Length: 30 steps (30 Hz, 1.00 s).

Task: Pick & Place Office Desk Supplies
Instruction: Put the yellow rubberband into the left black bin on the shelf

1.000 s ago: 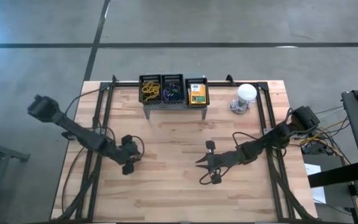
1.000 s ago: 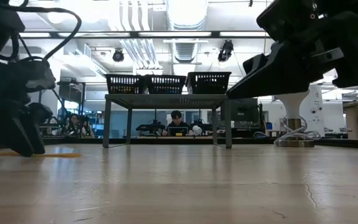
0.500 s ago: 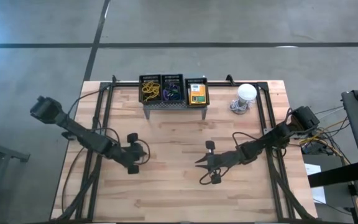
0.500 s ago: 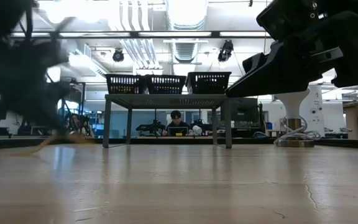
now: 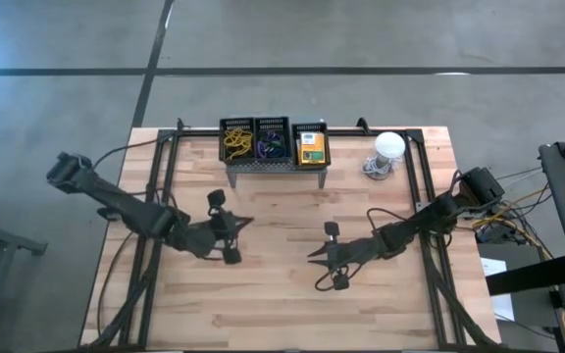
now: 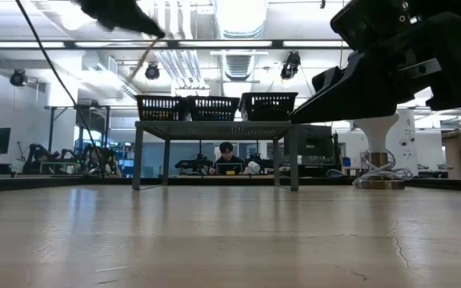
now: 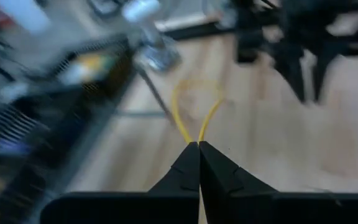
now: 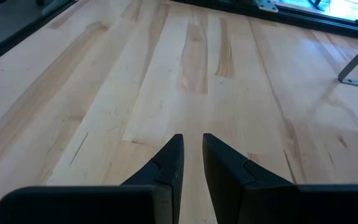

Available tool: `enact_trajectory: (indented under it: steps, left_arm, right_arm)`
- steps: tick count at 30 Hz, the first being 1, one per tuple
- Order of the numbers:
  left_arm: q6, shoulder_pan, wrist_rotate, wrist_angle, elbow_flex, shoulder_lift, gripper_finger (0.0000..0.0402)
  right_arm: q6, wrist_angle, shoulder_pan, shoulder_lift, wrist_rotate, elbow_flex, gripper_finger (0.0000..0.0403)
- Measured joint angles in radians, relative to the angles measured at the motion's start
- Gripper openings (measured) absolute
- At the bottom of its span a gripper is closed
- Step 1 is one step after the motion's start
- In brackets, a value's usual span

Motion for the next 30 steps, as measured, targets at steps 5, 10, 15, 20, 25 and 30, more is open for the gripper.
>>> enact_trajectory:
  steps: [5,10,15,20,25,30]
  left_arm:
    - [0.168,0.093,-0.118,0.003,0.105,-0.001,0.0001]
    - [0.263,0.288,-0.100,0.003,0.190,-0.002,0.0001]
    - [0.363,0.520,-0.035,0.001,0.247,-0.002,0.0000]
    - [0.336,0.739,0.160,0.003,0.268,-0.002,0.0000]
    - [0.242,0.871,0.353,-0.007,0.224,0.002,0.0000]
    - [0.240,0.879,0.357,-0.017,0.156,0.002,0.0003]
  right_arm:
    - [-0.007,0.000,0.000,0.000,0.000,0.000,0.0054]
    - [-0.007,0.000,0.001,0.000,0.000,0.000,0.0054]
    - [-0.007,0.000,0.001,0.000,0.000,0.000,0.0054]
    - [-0.007,-0.001,0.001,-0.001,0.000,0.000,0.0054]
    - [-0.007,-0.002,0.001,-0.001,-0.002,0.000,0.0054]
    - [-0.007,-0.004,0.001,-0.001,-0.002,0.000,0.0054]
